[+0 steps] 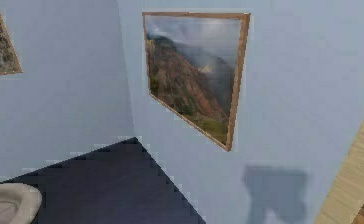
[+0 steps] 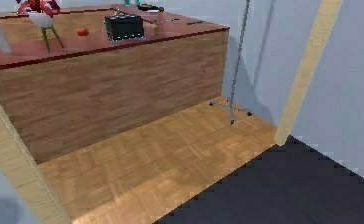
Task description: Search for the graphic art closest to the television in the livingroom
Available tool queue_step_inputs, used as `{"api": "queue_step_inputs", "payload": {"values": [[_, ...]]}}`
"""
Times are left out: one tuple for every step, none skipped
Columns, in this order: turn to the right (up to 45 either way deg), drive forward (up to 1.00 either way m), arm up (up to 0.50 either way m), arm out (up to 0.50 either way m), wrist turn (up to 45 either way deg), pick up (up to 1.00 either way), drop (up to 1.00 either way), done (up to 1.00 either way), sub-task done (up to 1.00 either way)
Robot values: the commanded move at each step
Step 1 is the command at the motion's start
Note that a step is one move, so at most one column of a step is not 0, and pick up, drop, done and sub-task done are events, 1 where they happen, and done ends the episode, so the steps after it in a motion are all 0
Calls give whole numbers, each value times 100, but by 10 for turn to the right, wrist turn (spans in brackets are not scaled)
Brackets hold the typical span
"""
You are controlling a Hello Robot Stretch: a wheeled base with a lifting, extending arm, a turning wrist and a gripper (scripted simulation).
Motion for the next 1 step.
{"api": "queue_step_inputs", "payload": {"values": [[0,0,0,0,0,0,0,100,0]]}}
